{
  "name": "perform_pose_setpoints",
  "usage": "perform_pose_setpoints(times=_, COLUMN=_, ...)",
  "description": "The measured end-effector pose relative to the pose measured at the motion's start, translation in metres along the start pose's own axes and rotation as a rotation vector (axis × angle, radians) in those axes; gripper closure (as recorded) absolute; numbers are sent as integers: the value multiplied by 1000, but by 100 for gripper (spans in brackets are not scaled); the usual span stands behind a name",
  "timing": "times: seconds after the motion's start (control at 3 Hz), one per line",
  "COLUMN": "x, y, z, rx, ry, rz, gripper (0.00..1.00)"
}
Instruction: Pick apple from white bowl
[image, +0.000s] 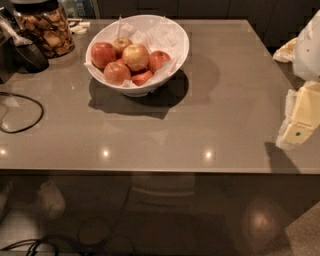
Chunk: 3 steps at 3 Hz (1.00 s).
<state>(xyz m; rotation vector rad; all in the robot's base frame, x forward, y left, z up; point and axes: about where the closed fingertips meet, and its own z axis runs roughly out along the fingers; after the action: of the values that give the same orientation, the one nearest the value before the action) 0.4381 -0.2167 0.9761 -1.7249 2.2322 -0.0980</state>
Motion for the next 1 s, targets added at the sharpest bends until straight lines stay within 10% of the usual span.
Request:
perform_pose_setpoints(times=0.67, x=-18, y=-16, z=-8, rx=5, ry=-10, rz=-2, gripper=0)
perform_pose_setpoints(times=1.0, x=-71, y=-51, z=-22, rx=21, ry=-37, rz=-71, gripper=0)
